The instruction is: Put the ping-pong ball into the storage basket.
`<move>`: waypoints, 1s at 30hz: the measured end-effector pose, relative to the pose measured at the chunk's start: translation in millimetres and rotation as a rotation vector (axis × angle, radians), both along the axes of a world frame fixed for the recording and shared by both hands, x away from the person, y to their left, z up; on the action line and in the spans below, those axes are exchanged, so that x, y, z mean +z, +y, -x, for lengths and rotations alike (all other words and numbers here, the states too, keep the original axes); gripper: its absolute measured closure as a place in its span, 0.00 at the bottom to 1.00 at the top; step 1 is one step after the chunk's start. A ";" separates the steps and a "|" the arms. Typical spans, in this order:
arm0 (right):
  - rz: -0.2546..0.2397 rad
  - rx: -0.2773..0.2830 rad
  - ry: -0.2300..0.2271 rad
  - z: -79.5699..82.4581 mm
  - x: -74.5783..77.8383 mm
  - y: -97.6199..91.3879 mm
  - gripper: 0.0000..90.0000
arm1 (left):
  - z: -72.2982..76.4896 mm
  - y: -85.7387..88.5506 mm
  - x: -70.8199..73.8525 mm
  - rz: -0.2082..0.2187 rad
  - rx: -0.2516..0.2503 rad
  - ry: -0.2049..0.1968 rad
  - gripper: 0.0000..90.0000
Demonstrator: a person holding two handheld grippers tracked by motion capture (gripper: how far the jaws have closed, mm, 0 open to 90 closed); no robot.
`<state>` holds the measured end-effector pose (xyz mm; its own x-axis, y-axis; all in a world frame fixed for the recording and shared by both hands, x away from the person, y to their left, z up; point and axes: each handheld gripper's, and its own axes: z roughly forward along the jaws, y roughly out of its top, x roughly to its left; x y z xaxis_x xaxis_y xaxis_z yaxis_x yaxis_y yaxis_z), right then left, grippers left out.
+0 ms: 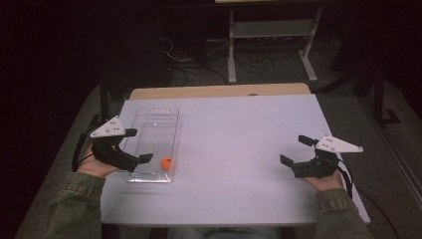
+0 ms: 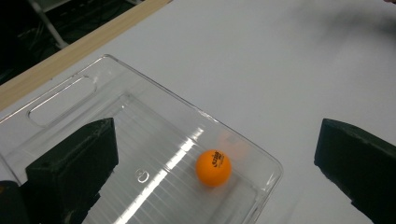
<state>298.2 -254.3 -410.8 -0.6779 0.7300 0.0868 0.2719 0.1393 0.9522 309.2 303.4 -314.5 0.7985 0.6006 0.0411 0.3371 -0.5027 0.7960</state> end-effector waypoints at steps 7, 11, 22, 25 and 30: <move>-0.001 -0.002 0.000 0.1 0.1 -0.1 0.00 | 3.5 5.4 -4.4 0.030 0.024 -0.025 0.00; 0.000 -0.001 0.002 0.0 -0.2 0.0 0.00 | 5.3 8.1 -7.3 0.049 0.038 -0.036 0.00; 0.000 -0.002 0.003 0.2 -0.3 0.0 0.00 | 12.0 18.1 -19.5 0.101 0.067 -0.063 0.00; -0.001 -0.002 0.003 0.5 -0.2 0.1 0.00 | 13.8 20.6 -24.5 0.115 0.076 -0.068 0.00; -0.003 -0.003 0.003 0.5 -0.4 -0.1 0.00 | 16.3 24.1 -31.8 0.134 0.087 -0.068 0.00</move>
